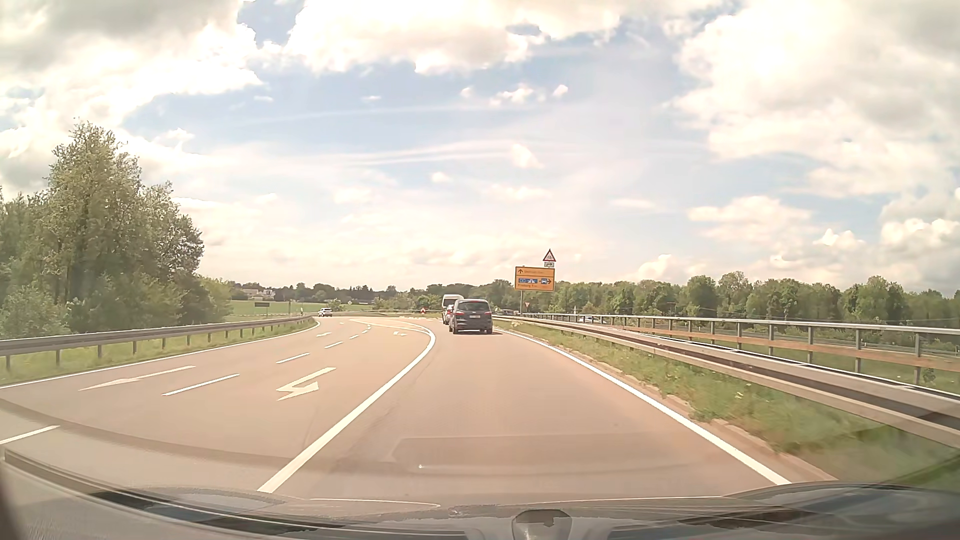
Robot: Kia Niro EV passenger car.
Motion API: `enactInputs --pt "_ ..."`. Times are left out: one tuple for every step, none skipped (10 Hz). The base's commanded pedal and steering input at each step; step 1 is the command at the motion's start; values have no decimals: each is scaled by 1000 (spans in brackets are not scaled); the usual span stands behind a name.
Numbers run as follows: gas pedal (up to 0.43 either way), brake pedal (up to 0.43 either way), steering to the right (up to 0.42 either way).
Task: Follow the waypoints while adhering to traffic rules and regulations
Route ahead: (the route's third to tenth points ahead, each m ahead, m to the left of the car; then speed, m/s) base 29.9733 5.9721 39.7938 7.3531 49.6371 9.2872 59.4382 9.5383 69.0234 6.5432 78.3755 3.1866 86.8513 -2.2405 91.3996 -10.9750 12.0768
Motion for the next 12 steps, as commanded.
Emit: enactInputs --pt "47 0 -12" --pt "47 0 -12" --pt "47 0 -12" --pt "47 0 -12" --pt "47 0 -12" --pt "47 0 -12" --pt "47 0 -12" --pt "47 0 -12" --pt "47 0 -12" --pt "47 0 -12" --pt "47 0 -12" --pt "47 0 -12"
